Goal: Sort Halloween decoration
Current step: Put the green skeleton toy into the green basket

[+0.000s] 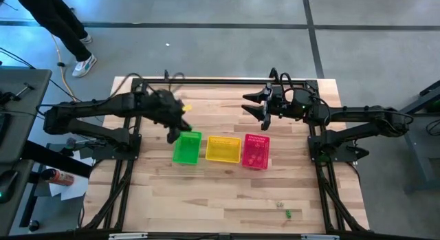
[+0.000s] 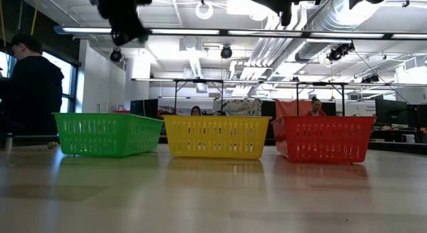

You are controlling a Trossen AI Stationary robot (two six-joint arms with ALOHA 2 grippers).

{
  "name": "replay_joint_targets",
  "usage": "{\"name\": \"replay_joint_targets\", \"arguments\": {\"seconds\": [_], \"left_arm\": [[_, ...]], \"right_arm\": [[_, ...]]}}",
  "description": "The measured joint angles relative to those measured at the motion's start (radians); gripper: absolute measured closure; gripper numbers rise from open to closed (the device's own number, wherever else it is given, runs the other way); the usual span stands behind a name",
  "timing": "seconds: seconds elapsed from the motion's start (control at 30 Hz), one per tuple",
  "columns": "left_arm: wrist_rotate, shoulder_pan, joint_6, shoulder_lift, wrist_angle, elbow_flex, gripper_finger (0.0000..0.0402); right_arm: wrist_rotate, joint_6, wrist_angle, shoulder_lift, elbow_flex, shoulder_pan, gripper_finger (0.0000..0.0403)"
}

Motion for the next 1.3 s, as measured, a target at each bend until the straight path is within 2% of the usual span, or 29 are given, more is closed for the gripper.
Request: {"name": "replay_joint_targets", "arguments": {"seconds": [0.37, 0.67, 0.77, 0.9, 1.13, 1.3], "left_arm": [[0.011, -0.046, -0.013, 0.138, 0.024, -0.223, 0.039], [0.01, -0.046, -0.011, 0.291, 0.196, -0.263, 0.0354], [0.01, -0.046, -0.01, 0.324, 0.197, -0.263, 0.0343], [0.01, -0.046, -0.013, 0.32, 0.189, -0.263, 0.0322], [0.011, -0.045, -0.022, 0.263, 0.189, -0.262, 0.0256], [0.019, -0.025, 0.007, 0.178, 0.162, -0.193, 0.0219]], "right_arm": [[0.0, 0.0, -0.019, 0.0, 0.0, 0.0, 0.0194], [0.046, 0.0, -0.019, 0.0, 0.0, 0.0, 0.0194], [0.046, 0.0, -0.02, 0.0, 0.0, 0.0, 0.0194], [0.046, 0.0, -0.023, 0.0, 0.0, 0.0, 0.0194], [0.046, 0.0, -0.024, 0.0, 0.0, 0.0, 0.0194], [0.043, 0.0, -0.021, 0.0, 0.0, 0.0, 0.0194]]}}
